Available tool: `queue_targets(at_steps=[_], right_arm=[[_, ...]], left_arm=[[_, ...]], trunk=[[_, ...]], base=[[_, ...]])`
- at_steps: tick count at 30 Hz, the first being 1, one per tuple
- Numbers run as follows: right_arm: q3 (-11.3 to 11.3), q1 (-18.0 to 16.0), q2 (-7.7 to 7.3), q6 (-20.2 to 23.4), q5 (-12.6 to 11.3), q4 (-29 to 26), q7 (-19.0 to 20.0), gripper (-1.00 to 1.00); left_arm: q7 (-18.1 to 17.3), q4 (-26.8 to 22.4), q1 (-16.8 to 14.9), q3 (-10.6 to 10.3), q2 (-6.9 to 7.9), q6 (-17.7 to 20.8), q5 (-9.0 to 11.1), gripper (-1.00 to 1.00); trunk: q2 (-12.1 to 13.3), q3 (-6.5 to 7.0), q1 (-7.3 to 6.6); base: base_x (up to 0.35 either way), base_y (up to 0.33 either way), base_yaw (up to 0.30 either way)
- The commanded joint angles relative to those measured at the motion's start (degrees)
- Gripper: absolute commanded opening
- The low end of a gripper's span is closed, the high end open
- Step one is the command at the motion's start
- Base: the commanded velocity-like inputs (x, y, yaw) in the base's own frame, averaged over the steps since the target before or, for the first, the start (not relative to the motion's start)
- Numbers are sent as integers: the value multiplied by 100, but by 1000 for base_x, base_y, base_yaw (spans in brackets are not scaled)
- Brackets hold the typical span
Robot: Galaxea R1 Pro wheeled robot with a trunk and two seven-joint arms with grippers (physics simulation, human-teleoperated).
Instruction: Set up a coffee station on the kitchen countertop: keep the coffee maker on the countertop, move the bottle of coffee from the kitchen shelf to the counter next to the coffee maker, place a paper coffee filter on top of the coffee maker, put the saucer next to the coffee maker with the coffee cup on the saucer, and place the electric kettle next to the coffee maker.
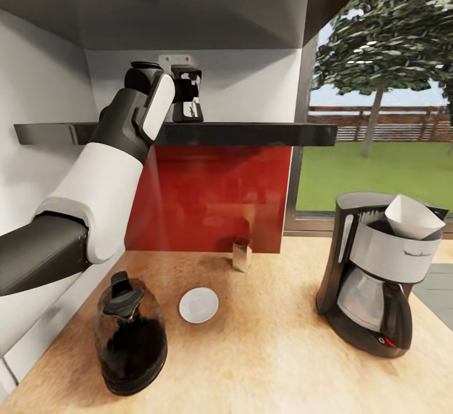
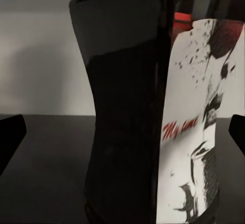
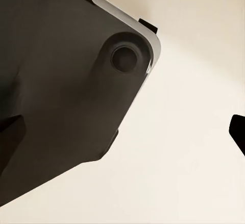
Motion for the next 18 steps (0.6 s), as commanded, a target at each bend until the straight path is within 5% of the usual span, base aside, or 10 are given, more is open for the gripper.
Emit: queue_targets(at_steps=[1, 18], right_arm=[[46, -10, -1, -34, -25, 18, 12, 100], [46, -10, -1, -36, -20, 18, 6, 100]], left_arm=[[52, -6, -6, -8, 0, 12, 61, 100], [32, -188, -6, -8, 0, 21, 63, 100]], trunk=[[-7, -10, 2], [-7, -10, 2]], base=[[49, 1, 0], [23, -1, 0]])
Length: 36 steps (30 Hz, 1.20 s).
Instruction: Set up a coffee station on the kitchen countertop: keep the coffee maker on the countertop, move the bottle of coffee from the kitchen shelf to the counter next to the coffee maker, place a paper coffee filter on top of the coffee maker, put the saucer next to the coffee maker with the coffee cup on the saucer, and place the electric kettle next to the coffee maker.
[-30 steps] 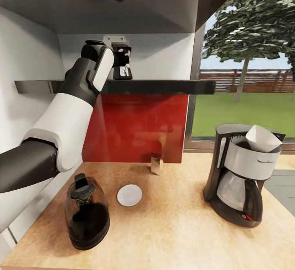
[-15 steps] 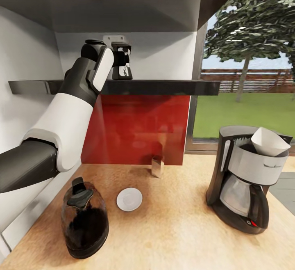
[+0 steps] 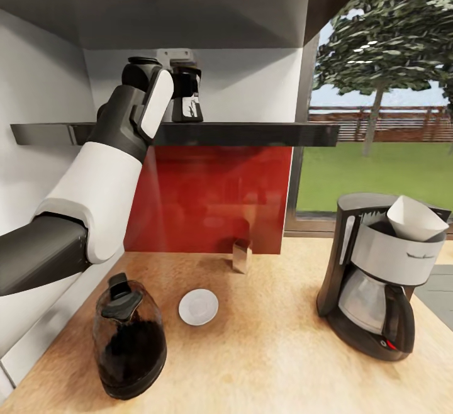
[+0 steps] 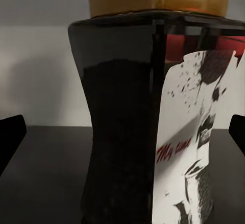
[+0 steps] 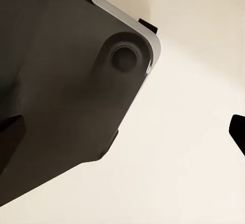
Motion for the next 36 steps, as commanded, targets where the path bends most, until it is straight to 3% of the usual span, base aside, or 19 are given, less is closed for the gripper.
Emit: queue_targets(at_steps=[1, 36], right_arm=[[46, -10, -1, -34, -27, 16, 11, 100], [46, -10, -1, -32, -25, 14, 11, 100]], left_arm=[[52, -2, -6, -9, 0, 13, 59, 100], [60, 25, -6, -9, 0, 12, 59, 100]], trunk=[[-7, -10, 2], [-7, -10, 2]], base=[[52, -39, 0], [39, -15, 0]])
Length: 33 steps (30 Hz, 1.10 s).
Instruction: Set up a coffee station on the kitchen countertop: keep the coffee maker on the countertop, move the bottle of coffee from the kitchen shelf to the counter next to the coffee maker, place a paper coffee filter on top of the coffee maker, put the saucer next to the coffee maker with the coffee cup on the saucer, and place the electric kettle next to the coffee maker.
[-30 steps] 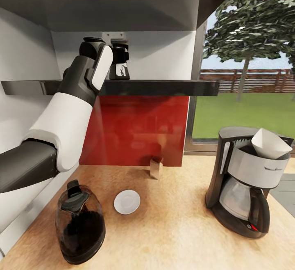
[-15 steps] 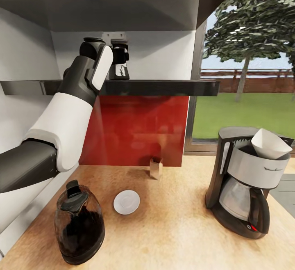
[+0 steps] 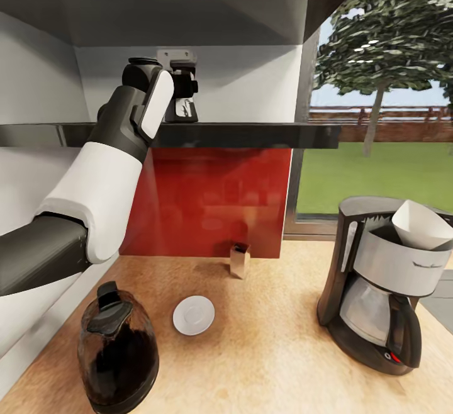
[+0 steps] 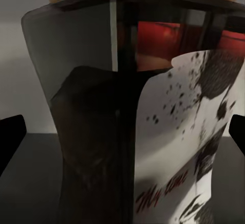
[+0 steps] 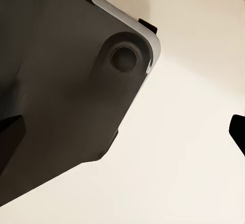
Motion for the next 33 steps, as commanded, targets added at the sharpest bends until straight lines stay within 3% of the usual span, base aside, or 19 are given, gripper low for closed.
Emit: queue_targets(at_steps=[1, 24, 25, 33], right_arm=[[46, -9, -1, -34, -25, 20, 11, 100], [46, -9, -1, -34, -24, 20, 11, 100], [46, -9, -1, -34, -25, 20, 11, 100], [46, -9, -1, -34, -22, 21, 11, 100]], left_arm=[[49, -2, -6, -8, 0, 14, 54, 100], [42, -2, -6, -8, 0, 14, 54, 100], [42, -2, -6, -8, 0, 14, 54, -100], [40, -2, -6, -4, 0, 20, 54, -100]], trunk=[[-8, -10, 2], [-8, -10, 2], [-8, -10, 2], [-8, -10, 2]], base=[[11, 0, 0], [48, 0, 0], [1, 0, 0], [0, 0, 0]])
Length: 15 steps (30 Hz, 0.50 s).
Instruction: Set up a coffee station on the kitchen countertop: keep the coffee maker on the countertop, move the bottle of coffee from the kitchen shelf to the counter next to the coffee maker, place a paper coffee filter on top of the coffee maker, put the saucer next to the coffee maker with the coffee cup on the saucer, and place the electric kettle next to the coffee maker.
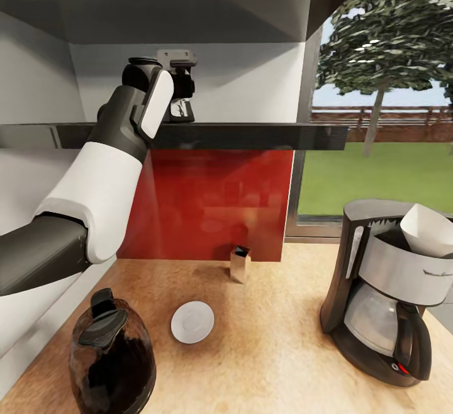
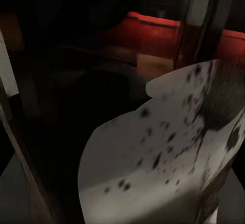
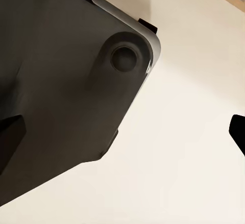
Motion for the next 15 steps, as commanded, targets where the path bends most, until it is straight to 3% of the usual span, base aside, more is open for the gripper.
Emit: queue_targets(at_steps=[1, 12, 15], right_arm=[[46, -9, 0, -34, -26, 19, 11, 100], [46, -9, -1, -34, -24, 14, 11, 100], [46, -9, -1, -34, -25, 18, 11, 100]], left_arm=[[47, -1, -6, -11, 0, 15, 50, -100], [45, -169, -6, -12, 0, 14, 50, -100], [45, -452, -6, -12, 0, 37, 50, -100]], trunk=[[-8, -10, 2], [-8, -10, 2], [-8, -10, 2]], base=[[0, 0, 0], [0, 0, 0], [0, 0, 0]])
